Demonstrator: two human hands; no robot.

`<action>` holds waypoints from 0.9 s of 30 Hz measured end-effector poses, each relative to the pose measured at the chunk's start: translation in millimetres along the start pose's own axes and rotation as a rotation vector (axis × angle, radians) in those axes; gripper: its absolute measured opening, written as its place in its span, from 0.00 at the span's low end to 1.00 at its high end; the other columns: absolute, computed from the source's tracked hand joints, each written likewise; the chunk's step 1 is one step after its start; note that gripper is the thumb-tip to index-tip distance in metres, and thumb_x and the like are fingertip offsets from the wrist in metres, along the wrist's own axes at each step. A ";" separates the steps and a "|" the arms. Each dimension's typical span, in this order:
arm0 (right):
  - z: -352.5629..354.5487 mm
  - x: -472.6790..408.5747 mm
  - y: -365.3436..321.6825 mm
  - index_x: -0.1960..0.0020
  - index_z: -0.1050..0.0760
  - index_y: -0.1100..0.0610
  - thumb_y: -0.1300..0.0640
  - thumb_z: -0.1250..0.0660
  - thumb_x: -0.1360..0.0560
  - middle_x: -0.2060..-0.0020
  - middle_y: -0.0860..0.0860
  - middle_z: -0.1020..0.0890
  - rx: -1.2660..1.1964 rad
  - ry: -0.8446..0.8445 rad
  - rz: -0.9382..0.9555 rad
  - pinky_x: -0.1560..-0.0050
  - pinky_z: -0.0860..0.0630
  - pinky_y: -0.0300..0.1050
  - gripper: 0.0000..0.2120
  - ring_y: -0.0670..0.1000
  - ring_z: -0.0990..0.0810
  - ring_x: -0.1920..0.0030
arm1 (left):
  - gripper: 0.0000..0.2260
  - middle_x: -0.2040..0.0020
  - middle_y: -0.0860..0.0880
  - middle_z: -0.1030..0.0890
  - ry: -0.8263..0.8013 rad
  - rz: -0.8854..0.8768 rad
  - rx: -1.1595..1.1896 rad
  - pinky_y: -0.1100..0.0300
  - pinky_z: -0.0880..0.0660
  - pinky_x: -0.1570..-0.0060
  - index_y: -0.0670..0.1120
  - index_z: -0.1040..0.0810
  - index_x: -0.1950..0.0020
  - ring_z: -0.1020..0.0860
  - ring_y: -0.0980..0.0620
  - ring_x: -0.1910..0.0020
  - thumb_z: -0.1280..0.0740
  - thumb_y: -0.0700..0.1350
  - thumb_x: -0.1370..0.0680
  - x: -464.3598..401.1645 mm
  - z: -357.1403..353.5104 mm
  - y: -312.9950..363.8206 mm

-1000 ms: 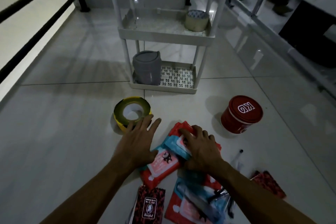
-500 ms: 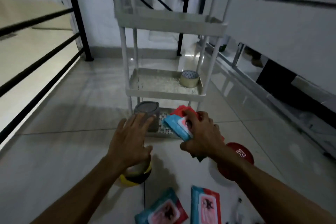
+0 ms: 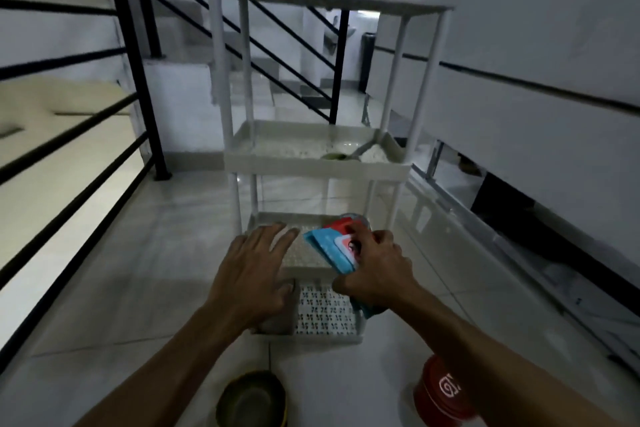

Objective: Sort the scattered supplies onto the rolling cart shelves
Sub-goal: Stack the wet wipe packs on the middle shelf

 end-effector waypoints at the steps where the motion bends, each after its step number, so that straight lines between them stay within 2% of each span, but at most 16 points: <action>1: 13.6 -0.6 -5.6 0.28 0.49 0.40 0.37 0.27 0.45 0.36 0.56 0.35 -0.002 0.009 0.000 0.39 0.28 0.58 0.51 0.58 0.31 0.40 | 0.39 0.25 0.48 0.36 0.004 -0.005 0.027 0.51 0.40 0.29 0.50 0.40 0.23 0.37 0.48 0.27 0.34 0.59 0.32 -7.7 12.8 1.5; 5: 76.9 -4.4 -32.5 0.29 0.47 0.39 0.38 0.27 0.45 0.38 0.55 0.34 -0.004 0.060 0.023 0.39 0.28 0.58 0.49 0.59 0.30 0.41 | 0.39 0.26 0.48 0.34 0.067 -0.054 0.020 0.50 0.38 0.31 0.51 0.38 0.24 0.35 0.48 0.28 0.28 0.55 0.33 -40.9 67.9 12.4; 8: 116.4 -4.1 -48.3 0.28 0.47 0.40 0.38 0.26 0.43 0.36 0.56 0.36 -0.024 0.039 0.038 0.40 0.26 0.59 0.49 0.58 0.30 0.40 | 0.37 0.28 0.48 0.32 0.135 -0.071 0.002 0.51 0.37 0.32 0.51 0.36 0.26 0.33 0.47 0.30 0.28 0.52 0.33 -62.4 107.4 18.6; 12: 155.7 -0.9 -58.0 0.25 0.46 0.43 0.41 0.25 0.38 0.36 0.58 0.37 -0.074 0.009 0.027 0.43 0.23 0.58 0.48 0.58 0.29 0.41 | 0.34 0.28 0.48 0.32 0.156 -0.067 -0.035 0.49 0.37 0.33 0.52 0.38 0.25 0.33 0.48 0.31 0.32 0.55 0.29 -81.3 140.0 21.6; 17: 184.9 -4.3 -51.5 0.25 0.44 0.44 0.47 0.23 0.37 0.39 0.57 0.35 -0.238 0.046 -0.060 0.51 0.19 0.54 0.47 0.58 0.26 0.45 | 0.31 0.28 0.49 0.32 0.016 -0.110 -0.052 0.50 0.39 0.32 0.53 0.36 0.27 0.35 0.49 0.30 0.35 0.62 0.28 -101.3 136.2 25.7; 23: 178.9 -8.4 -38.1 0.25 0.45 0.44 0.48 0.23 0.38 0.39 0.56 0.32 -0.350 0.022 -0.081 0.51 0.18 0.53 0.47 0.57 0.24 0.46 | 0.32 0.28 0.50 0.32 -0.094 -0.150 -0.012 0.51 0.38 0.34 0.53 0.36 0.26 0.34 0.50 0.31 0.39 0.67 0.27 -137.6 102.9 44.9; 27: 174.3 -23.8 -54.6 0.26 0.45 0.43 0.44 0.24 0.41 0.40 0.54 0.35 -0.367 0.039 -0.023 0.50 0.19 0.54 0.49 0.57 0.25 0.45 | 0.33 0.27 0.52 0.32 -0.181 -0.152 0.020 0.50 0.38 0.33 0.55 0.37 0.26 0.33 0.50 0.32 0.39 0.68 0.27 -150.4 78.6 41.7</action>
Point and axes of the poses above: each hand's wrist, its own x-axis away from the middle knuckle, its own z-axis out of the back of the hand, y = z × x, the point moved 6 cm from there along -x, towards the middle knuckle
